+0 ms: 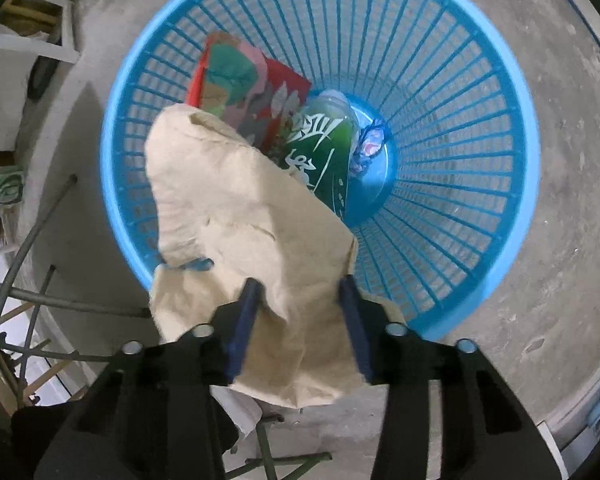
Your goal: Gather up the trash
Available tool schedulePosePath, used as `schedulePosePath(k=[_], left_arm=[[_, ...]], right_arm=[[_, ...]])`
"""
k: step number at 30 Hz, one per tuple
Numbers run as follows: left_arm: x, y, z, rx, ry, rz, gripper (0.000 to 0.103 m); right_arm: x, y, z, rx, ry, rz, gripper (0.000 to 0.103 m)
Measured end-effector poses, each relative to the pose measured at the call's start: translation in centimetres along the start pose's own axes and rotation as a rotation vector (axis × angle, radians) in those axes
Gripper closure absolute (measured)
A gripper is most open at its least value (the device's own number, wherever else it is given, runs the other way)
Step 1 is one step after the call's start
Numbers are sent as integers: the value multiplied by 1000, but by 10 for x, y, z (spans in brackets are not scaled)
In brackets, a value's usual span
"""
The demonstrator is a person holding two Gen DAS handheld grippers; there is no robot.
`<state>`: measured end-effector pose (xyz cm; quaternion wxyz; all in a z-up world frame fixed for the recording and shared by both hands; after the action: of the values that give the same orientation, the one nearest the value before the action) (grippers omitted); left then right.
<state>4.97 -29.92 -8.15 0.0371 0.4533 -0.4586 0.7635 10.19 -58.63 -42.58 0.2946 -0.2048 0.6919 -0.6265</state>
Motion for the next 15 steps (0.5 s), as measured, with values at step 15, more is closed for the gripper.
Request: schedulePosePath(k=[15], left_arm=[[-13,-48,-22,111,-64,-6,41]], right_arm=[[9,-37,58,220,20,-113,98]])
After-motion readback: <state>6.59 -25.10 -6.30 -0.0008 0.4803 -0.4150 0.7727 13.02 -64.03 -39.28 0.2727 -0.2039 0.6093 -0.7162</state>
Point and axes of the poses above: each gripper's, at about its wrist camera, not at the fingertips, and y roughly the way its jaws point, x to its right, z to its top, the point moved 8 cm from there along y, roughly the way its jaws point, and after that the axes turned 9 degrees about x, right-handed, at the moved point
